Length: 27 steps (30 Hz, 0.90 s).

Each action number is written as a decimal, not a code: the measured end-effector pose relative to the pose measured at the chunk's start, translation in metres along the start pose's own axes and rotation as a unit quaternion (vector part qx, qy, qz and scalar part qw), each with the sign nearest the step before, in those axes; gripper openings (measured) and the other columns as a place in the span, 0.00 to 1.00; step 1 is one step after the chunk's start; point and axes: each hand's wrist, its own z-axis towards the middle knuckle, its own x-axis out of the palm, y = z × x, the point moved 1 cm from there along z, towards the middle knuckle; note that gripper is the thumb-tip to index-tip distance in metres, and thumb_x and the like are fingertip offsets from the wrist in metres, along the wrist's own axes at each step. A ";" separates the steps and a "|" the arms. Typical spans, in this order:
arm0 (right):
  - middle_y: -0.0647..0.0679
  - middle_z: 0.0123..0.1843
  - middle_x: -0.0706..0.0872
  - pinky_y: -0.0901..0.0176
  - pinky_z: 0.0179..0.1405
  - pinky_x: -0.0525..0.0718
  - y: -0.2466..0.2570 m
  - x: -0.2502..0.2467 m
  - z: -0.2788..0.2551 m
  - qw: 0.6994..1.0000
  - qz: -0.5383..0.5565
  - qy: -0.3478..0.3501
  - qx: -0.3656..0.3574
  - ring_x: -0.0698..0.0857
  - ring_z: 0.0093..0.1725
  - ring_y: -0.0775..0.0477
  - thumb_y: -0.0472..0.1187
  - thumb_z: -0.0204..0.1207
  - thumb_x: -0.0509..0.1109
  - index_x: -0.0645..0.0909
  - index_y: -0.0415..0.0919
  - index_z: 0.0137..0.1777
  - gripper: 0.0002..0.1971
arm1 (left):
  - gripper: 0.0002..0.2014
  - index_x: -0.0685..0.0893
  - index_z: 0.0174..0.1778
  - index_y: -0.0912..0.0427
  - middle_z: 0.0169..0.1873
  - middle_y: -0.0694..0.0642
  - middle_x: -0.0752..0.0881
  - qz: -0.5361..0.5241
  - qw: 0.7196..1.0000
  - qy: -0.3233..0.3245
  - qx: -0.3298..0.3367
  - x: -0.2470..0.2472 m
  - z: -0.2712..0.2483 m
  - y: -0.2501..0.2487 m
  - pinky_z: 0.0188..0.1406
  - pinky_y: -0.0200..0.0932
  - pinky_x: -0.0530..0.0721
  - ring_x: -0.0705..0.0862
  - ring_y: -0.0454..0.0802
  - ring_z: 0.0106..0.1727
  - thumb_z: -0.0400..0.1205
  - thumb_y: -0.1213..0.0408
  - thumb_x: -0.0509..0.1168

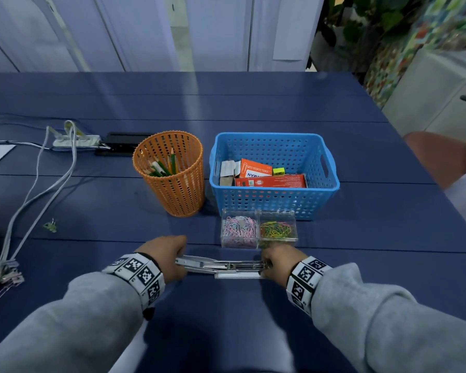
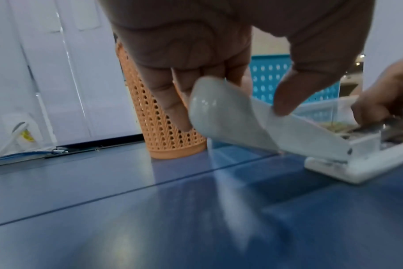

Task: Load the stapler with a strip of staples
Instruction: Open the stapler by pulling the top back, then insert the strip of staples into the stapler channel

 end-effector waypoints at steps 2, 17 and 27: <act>0.41 0.58 0.85 0.55 0.54 0.80 0.001 -0.001 0.000 1.000 0.002 0.000 0.002 0.84 0.57 0.41 0.44 0.75 0.69 0.82 0.39 0.56 0.13 | 0.13 0.66 0.35 0.50 0.35 0.49 0.77 0.017 0.999 0.040 -0.002 0.006 0.005 -0.004 0.38 0.46 0.75 0.77 0.53 0.40 0.71 0.60 0.68; 0.41 0.62 0.84 0.49 0.60 0.83 -0.011 -0.023 -0.014 1.000 -0.025 -0.003 -0.017 0.82 0.59 0.39 0.46 0.74 0.69 0.81 0.39 0.61 0.18 | 0.20 0.78 0.64 0.47 0.63 0.57 0.79 -0.050 0.992 0.058 0.104 0.034 0.029 -0.048 0.66 0.49 0.77 0.79 0.57 0.64 0.76 0.60 0.69; 0.41 0.67 0.79 0.49 0.62 0.81 -0.050 -0.012 -0.030 0.991 -0.074 0.029 0.103 0.80 0.64 0.38 0.50 0.73 0.70 0.74 0.42 0.67 0.24 | 0.20 0.78 0.64 0.48 0.64 0.57 0.79 -0.041 0.992 0.054 0.106 0.035 0.032 -0.051 0.67 0.49 0.76 0.78 0.56 0.65 0.76 0.60 0.69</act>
